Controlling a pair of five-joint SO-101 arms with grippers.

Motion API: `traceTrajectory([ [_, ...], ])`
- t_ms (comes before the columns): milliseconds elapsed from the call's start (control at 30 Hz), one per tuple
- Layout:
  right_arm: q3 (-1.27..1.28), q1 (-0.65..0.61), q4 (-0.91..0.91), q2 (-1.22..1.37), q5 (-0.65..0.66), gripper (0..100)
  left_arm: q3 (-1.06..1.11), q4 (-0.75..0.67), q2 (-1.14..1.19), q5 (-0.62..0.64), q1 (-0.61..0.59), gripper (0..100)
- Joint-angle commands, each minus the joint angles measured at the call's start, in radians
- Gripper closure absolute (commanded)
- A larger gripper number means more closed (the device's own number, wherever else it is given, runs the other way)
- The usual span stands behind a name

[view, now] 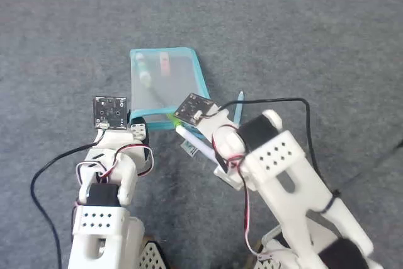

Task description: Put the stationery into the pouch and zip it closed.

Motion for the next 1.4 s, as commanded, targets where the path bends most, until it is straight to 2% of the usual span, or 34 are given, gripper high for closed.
traceTrajectory([
  [0,-0.130,-0.005,-0.018,0.104,-0.017,99.1,-0.025,-0.020,-0.005,-0.005,0.003,99],
  [333,-0.379,-0.008,-0.007,0.338,-0.018,99.1,-0.025,-0.018,-0.005,-0.005,0.005,99],
  [533,-0.575,-0.010,-0.001,0.509,-0.020,99.1,-0.013,-0.018,-0.005,-0.005,0.055,99],
  [833,-0.921,-0.007,0.013,0.691,-0.169,98.6,-0.013,-0.018,-0.005,-0.006,0.058,99],
  [967,-1.062,-0.024,0.015,0.743,-0.183,98.0,-0.013,-0.018,-0.005,-0.006,0.058,99],
  [1200,-1.132,-0.058,0.002,0.748,-0.186,80.6,-0.013,-0.017,-0.005,-0.006,0.058,99],
  [1367,-1.132,-0.058,-0.005,0.661,-0.183,79.7,-0.013,-0.017,-0.005,-0.006,0.058,99],
])
